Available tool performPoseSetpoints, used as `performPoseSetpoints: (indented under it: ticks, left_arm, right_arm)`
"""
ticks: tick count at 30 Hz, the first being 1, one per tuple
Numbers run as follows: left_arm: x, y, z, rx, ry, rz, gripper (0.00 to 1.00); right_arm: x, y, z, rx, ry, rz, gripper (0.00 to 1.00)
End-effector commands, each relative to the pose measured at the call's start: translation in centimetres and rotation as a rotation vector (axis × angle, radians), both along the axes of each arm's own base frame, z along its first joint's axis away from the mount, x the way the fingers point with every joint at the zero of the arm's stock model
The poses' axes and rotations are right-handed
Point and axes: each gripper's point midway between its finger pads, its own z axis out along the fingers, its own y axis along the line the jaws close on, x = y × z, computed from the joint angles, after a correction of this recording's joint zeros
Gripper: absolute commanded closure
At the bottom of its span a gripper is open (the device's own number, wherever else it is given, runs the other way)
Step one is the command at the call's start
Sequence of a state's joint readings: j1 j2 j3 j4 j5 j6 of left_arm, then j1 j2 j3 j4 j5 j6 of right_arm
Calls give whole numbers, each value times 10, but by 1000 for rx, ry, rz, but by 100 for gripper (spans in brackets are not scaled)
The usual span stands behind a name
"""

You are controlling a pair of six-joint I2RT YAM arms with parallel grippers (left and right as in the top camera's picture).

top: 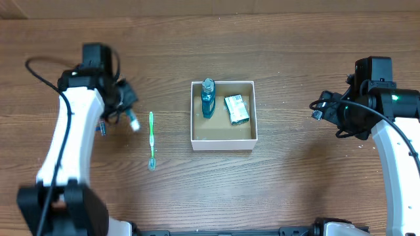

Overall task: Pack container
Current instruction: 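Grasp the teal toothpaste tube with the left gripper, then carry the toothpaste tube with the left gripper and release it in the box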

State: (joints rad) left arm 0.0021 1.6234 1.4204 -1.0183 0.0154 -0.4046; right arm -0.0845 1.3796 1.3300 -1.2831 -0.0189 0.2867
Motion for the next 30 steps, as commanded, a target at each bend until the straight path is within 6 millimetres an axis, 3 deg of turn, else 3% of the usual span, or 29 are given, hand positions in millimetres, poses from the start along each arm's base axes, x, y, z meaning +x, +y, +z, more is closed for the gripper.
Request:
performPoseSetpoints:
  ticks: [1, 4, 7, 12, 16, 23, 26, 30]
  left_arm:
    - [8, -74, 76, 95, -260, -431, 96]
    - [-3, -131, 87, 145, -333, -704, 96]
    - [-24, -190, 77, 173, -338, -960, 96]
    - [-41, -239, 43, 226, -288, -1209, 96]
    - [-36, -252, 11, 243, -223, -1241, 96]
    - [-33, -255, -41, 255, -95, -1288, 95]
    - [-33, -254, -54, 256, -60, -1292, 93]
    - [-34, -255, -59, 255, -46, -1296, 83]
  right_arm:
    - [1, 0, 3, -2, -18, 7, 9]
    - [2, 0, 3, -2, -20, 7, 9]
    - [2, 0, 3, -2, -20, 7, 9]
    - [2, 0, 3, -2, -20, 7, 9]
    - [2, 0, 3, -2, -20, 7, 9]
    - [2, 0, 3, -2, -20, 7, 9]
    - [2, 0, 3, -2, -20, 7, 9]
    - [1, 0, 3, -2, -20, 7, 9]
